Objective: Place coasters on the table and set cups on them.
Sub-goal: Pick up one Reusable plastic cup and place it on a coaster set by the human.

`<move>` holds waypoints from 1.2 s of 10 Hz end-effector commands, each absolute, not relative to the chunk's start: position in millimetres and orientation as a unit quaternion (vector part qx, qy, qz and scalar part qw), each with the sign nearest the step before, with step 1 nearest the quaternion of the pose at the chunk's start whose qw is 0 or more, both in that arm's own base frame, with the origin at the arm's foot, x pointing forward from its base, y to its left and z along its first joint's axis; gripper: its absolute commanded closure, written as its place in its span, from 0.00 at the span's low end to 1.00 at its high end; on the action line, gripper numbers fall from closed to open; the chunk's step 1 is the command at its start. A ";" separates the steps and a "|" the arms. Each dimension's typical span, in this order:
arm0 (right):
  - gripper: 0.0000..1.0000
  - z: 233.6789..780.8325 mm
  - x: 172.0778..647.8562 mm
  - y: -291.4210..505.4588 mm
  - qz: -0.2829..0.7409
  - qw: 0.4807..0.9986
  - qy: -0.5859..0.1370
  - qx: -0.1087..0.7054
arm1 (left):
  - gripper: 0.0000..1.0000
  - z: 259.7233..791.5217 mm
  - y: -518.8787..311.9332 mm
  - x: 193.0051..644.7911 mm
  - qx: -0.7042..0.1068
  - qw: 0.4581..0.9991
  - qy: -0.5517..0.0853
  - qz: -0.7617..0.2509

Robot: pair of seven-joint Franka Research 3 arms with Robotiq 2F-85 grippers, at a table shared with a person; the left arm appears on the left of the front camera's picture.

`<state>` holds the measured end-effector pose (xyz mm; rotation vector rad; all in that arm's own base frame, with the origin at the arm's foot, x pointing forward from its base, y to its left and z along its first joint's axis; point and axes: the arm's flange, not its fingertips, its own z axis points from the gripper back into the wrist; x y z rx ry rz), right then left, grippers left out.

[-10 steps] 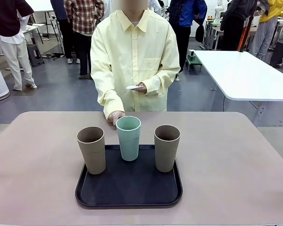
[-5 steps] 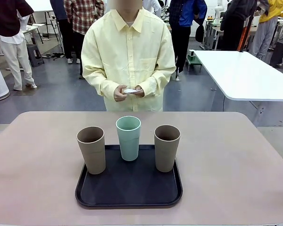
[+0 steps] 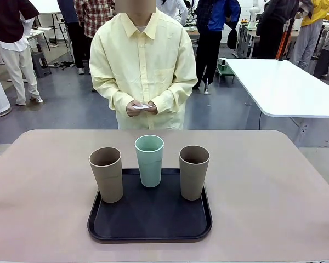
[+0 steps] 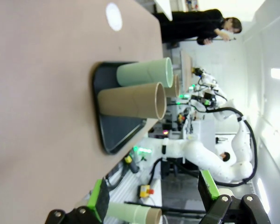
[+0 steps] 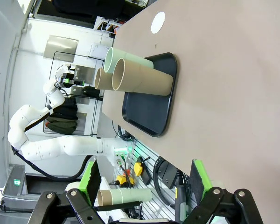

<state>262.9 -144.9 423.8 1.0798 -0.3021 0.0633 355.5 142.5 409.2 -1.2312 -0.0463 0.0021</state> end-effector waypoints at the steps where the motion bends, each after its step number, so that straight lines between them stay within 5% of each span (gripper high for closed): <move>1: 0.00 422.8 263.9 -145.9 0.030 0.842 -0.145 0.519 | 0.00 409.2 142.5 355.5 -0.577 0.816 -0.022 0.001; 6: 0.00 422.8 263.9 -145.9 0.030 0.842 -0.145 0.519 | 0.00 477.0 41.8 403.2 -0.285 0.904 -0.119 -0.295; 8: 0.00 422.8 263.9 -145.9 0.030 0.842 -0.145 0.519 | 0.00 490.7 -26.1 407.0 -0.178 0.880 -0.106 -0.427; 12: 0.00 422.8 263.9 -145.9 0.030 0.842 -0.145 0.519 | 0.00 475.5 -98.6 377.7 -0.105 0.804 -0.081 -0.580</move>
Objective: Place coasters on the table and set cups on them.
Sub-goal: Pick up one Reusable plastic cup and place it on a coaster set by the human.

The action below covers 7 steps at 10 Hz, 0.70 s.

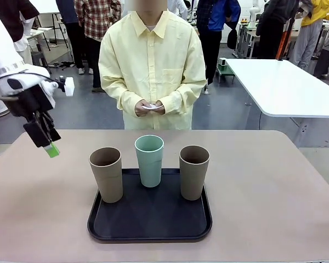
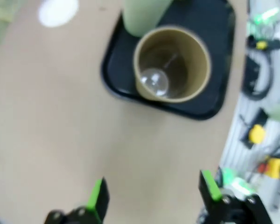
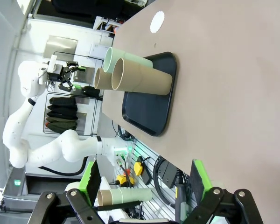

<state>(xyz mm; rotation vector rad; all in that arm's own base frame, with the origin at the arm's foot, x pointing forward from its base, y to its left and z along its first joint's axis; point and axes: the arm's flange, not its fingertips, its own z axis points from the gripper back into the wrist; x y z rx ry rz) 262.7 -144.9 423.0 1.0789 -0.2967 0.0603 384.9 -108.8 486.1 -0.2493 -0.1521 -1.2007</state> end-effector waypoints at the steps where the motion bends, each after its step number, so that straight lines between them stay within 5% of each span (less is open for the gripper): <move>1: 0.00 422.8 263.9 -145.9 0.030 0.842 -0.145 0.519 | 0.00 474.5 -106.3 373.8 -0.101 0.794 -0.080 -0.594; 7: 0.00 422.8 263.9 -145.9 0.030 0.842 -0.145 0.519 | 0.00 478.3 -115.4 378.3 -0.111 0.804 -0.069 -0.580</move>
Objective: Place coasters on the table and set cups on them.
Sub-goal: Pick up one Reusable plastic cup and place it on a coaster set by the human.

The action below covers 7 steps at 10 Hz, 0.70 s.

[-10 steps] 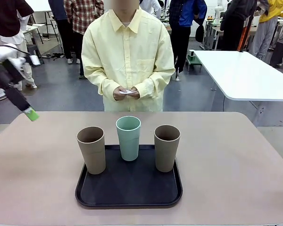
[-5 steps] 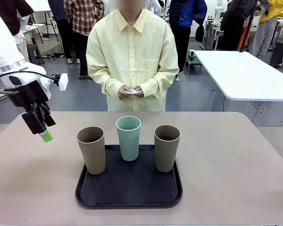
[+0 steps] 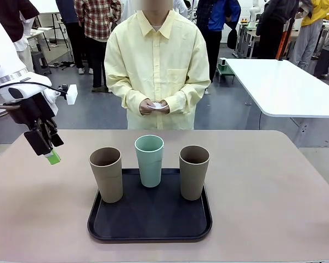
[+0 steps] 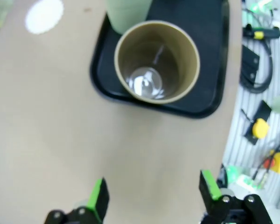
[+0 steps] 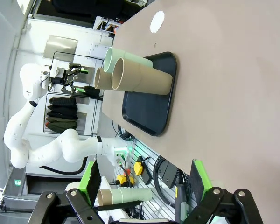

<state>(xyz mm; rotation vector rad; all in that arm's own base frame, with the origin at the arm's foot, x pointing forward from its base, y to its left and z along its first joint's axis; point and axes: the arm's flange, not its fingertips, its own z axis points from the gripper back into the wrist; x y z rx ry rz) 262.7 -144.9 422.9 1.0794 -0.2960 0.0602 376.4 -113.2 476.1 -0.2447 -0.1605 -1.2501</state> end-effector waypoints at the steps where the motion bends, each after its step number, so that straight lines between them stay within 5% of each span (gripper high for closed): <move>1: 0.00 422.8 263.9 -145.9 0.030 0.842 -0.145 0.519 | 0.00 475.6 -113.7 376.0 -0.114 0.801 -0.074 -0.583; 4: 0.00 422.8 263.9 -145.9 0.030 0.842 -0.145 0.519 | 0.00 460.1 -72.2 381.2 -0.279 0.645 -0.253 -0.665; 7: 0.00 422.8 263.9 -145.9 0.030 0.842 -0.145 0.519 | 0.00 424.7 -36.7 393.9 -0.319 0.584 -0.324 -0.673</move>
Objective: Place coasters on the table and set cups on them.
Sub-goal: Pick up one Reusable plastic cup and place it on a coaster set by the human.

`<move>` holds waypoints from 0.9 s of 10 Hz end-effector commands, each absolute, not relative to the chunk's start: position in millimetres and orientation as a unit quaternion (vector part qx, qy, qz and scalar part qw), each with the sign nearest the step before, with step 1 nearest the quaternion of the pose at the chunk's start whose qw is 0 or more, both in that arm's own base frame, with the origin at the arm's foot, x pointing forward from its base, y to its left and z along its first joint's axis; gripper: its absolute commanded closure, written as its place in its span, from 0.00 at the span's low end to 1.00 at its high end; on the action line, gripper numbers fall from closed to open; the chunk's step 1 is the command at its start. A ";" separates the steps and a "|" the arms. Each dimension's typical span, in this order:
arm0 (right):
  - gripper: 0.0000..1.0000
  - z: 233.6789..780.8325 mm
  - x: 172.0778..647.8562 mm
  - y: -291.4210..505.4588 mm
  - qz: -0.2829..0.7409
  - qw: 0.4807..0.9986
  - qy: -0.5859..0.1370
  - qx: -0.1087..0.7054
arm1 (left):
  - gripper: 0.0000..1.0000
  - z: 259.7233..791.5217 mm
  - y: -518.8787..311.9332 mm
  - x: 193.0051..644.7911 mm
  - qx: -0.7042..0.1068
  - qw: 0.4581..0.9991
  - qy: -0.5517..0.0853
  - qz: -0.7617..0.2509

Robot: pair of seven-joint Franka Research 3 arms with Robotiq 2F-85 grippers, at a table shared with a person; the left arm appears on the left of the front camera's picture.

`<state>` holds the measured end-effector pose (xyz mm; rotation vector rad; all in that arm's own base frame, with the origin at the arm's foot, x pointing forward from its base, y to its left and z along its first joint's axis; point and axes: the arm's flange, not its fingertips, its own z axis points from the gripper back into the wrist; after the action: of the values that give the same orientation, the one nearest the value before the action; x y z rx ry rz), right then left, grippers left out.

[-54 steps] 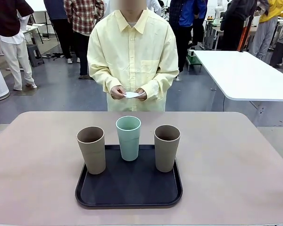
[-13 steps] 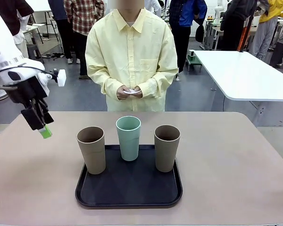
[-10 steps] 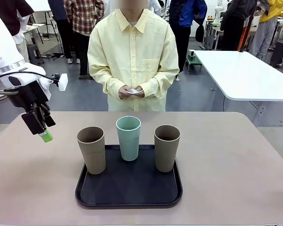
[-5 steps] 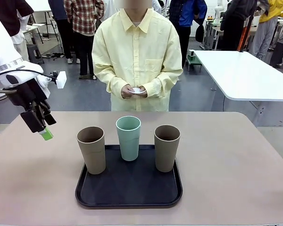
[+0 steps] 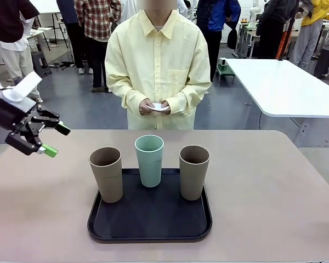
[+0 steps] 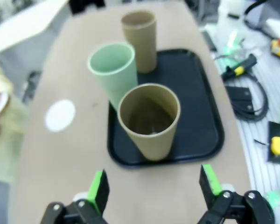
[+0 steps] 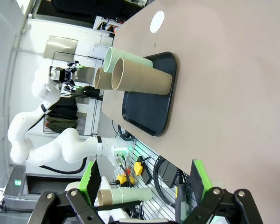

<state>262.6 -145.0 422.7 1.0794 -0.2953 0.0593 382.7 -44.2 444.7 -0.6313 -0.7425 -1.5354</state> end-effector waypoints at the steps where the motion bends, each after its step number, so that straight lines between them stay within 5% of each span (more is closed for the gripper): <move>1: 0.00 422.8 263.9 -145.9 0.030 0.842 -0.145 0.519 | 0.00 405.2 -30.0 395.7 -0.342 0.551 -0.343 -0.679; 9: 0.00 422.8 263.9 -145.9 0.030 0.842 -0.145 0.519 | 0.00 339.4 -9.7 397.7 -0.376 0.613 -0.375 -0.584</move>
<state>262.7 -145.0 422.4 1.0797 -0.2941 0.0587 403.1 -10.5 329.2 -0.9066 -0.8502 -1.3712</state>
